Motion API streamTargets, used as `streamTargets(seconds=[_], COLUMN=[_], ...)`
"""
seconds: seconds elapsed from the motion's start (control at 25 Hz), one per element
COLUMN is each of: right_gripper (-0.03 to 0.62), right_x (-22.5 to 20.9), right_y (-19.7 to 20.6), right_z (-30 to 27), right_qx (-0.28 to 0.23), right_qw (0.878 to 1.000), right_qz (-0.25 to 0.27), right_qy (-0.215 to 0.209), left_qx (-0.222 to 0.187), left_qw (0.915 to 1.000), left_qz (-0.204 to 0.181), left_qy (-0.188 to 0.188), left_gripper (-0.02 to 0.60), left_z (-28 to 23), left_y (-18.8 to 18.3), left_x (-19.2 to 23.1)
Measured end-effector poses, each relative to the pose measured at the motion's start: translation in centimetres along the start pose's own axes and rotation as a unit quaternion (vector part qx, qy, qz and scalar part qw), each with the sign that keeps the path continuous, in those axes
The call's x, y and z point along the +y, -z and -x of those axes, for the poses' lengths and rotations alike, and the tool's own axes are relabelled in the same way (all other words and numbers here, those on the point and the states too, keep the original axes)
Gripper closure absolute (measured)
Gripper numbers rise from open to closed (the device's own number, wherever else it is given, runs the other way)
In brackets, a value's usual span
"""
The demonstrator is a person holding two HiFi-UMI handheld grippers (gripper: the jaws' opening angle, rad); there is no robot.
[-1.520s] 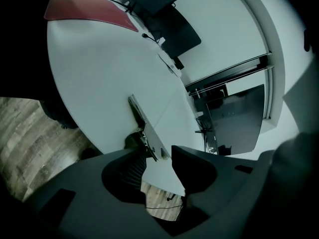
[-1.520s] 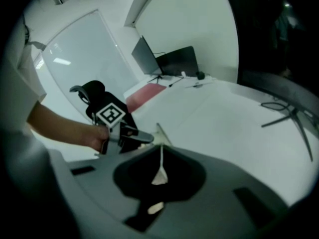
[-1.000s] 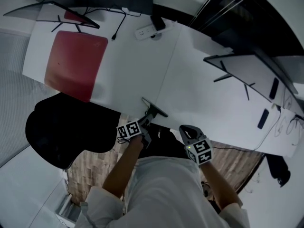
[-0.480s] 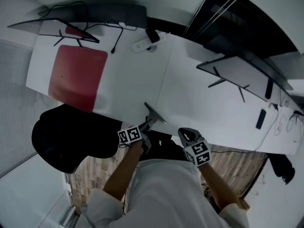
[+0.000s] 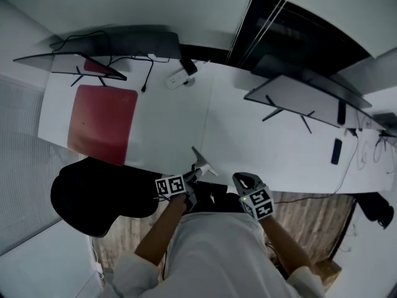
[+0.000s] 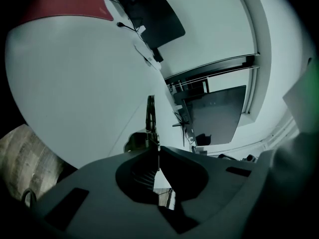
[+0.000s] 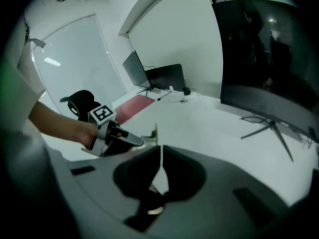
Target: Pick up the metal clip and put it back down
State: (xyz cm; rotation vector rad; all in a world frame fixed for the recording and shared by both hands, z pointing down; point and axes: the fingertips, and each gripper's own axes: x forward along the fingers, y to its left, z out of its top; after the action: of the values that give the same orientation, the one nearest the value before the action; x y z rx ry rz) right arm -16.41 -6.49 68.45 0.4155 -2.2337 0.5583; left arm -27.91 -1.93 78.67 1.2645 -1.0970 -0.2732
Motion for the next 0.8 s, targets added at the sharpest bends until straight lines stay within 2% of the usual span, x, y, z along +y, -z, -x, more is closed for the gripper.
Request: streamTargets(seconds=[0.4,0.8], right_gripper=[0.559,0.559], right_x=[-1.7,-3.0], right_y=[-0.4,0.4], right_z=[2.6,4.8], right_qx=[-0.033,-0.046], right_qw=[0.998,0.994], right_qz=[-0.022,-0.037], right_qy=[0.057,0.089], left_qx=[0.055,0.086], left_qw=[0.9969,0.9923], left_qz=[-0.048,-0.078], left_qy=[0.031,0.042], left_gripper=[0.546,0.546], left_z=[0.1,0.2], left_y=[-0.1,-0.3], left_x=[-3.7,-5.9])
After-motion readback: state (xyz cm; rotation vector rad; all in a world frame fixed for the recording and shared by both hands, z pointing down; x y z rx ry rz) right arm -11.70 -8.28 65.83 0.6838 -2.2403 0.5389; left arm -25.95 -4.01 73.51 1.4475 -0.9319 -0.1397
